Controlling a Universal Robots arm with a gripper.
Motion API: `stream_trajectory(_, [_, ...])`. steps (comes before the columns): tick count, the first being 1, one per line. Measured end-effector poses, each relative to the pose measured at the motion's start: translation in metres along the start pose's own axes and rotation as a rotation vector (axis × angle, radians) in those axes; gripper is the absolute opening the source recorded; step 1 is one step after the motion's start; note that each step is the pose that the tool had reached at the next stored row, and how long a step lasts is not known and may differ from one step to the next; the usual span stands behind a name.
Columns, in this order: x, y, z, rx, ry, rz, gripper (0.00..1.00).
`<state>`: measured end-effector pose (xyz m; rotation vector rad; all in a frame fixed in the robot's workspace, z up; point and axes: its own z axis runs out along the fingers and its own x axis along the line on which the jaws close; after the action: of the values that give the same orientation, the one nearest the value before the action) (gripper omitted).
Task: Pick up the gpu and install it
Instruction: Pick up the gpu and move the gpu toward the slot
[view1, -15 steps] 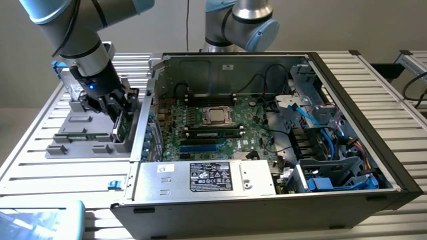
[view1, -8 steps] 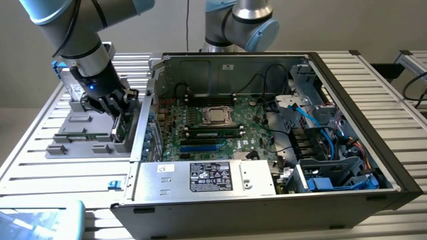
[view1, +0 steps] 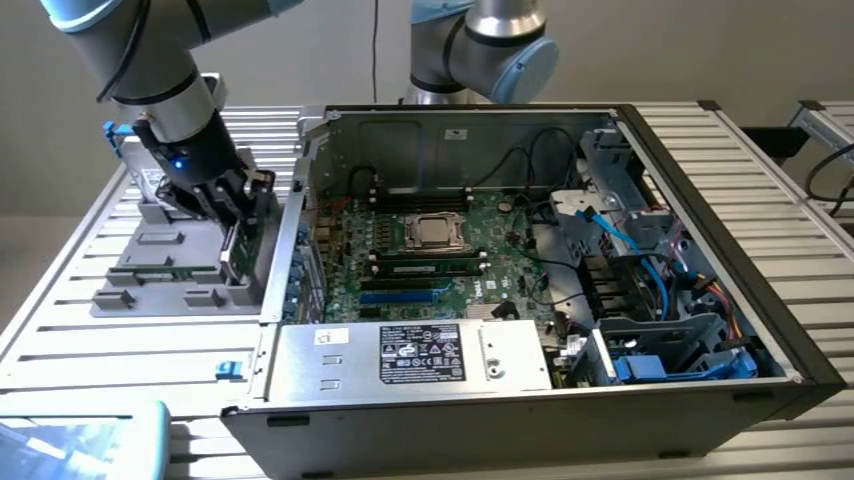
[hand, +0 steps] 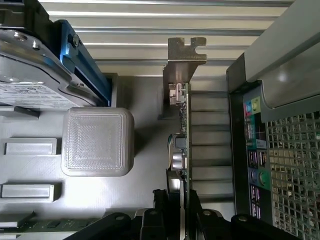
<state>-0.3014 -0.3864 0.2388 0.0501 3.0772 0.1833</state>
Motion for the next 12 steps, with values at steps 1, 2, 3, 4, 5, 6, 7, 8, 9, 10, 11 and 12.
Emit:
stream_trajectory(1, [0.0,0.0005,-0.0045,0.0001,0.0,0.0,0.28])
stream_trajectory(2, [0.0,0.001,-0.0091,0.0002,0.0001,0.0,0.28])
stream_trajectory(3, [-0.001,0.0015,-0.0136,0.0001,0.0,0.0,0.28])
stream_trajectory(4, [-0.001,0.002,-0.018,0.0001,0.0,0.0,0.28])
stream_trajectory(5, [-0.001,0.0025,-0.0225,0.0002,0.0001,0.0,0.28])
stream_trajectory(6, [-0.002,0.003,-0.0274,0.0,0.0,0.0,0.28])
stream_trajectory(7, [-0.002,0.0034,-0.0318,0.0001,0.0001,0.0,0.28])
stream_trajectory(8, [-0.002,0.0039,-0.0363,0.0,0.0,0.0,0.28])
stream_trajectory(9, [-0.002,0.0044,-0.0408,0.0,0.0,0.0,0.28])
stream_trajectory(10, [-0.003,0.0049,-0.0452,0.0001,0.0,0.0,0.28])
stream_trajectory(11, [-0.003,0.0054,-0.0497,0.0001,0.0,0.0,0.28])
stream_trajectory(12, [-0.003,0.006,-0.0542,0.0002,0.0002,0.0,0.28])
